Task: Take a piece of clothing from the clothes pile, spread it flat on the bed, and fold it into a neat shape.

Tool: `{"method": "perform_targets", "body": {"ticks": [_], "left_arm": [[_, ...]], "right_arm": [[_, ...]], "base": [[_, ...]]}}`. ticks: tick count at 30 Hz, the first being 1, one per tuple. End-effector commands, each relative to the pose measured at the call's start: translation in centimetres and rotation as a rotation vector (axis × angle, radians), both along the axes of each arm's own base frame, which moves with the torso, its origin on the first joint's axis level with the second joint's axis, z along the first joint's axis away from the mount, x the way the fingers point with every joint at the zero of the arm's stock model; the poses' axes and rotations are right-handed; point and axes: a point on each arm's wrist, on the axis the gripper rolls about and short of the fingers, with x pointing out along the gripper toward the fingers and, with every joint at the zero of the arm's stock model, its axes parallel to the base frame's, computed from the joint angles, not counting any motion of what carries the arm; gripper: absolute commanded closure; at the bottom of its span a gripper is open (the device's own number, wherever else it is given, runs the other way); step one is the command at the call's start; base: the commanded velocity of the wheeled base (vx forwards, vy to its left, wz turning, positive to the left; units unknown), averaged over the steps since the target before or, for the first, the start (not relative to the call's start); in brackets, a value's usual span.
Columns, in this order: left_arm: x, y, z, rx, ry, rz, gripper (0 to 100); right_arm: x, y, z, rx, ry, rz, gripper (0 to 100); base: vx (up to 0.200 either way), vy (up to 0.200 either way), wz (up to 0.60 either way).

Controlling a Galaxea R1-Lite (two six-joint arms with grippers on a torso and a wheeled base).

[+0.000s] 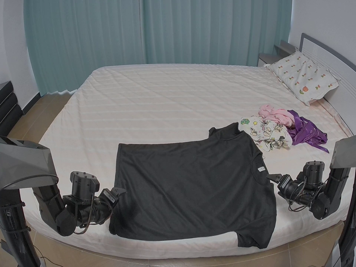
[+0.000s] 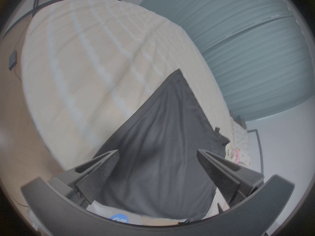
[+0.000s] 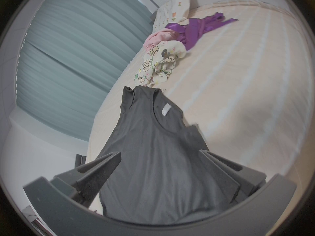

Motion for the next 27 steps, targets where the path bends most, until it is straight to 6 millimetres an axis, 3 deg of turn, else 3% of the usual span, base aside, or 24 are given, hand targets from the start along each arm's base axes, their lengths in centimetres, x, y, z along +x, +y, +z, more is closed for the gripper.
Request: {"method": "perform_targets", "body": {"ticks": [1,6,14,22,27], "left_arm": [[-3.6,-0.7,0.0,0.029,0.063,-0.072,0],[-4.8,-1.4,-1.1,0.106,0.106,-0.118,0],[-4.2,-1.9,-3.4,0.241,0.136,-0.144,0],[-0.8,-3.1,-4.8,0.329,0.065,-0.103,0],[0.1,-3.6,-6.0,0.412,0.052,-0.107,0]], "right_arm": [[-2.4,1.4,-0.8,0.034,0.044,0.025,0],[-3.3,1.4,-1.5,0.027,0.03,0.022,0],[-3.5,1.3,-1.7,0.03,0.037,0.019,0],[-3.5,1.4,-1.6,0.031,0.037,0.022,0],[-3.5,1.4,-1.6,0.033,0.038,0.025,0]], "base": [[-0.2,0.0,0.0],[-0.04,0.0,0.0],[0.0,0.0,0.0],[0.0,0.0,0.0],[0.0,0.0,0.0]]}}
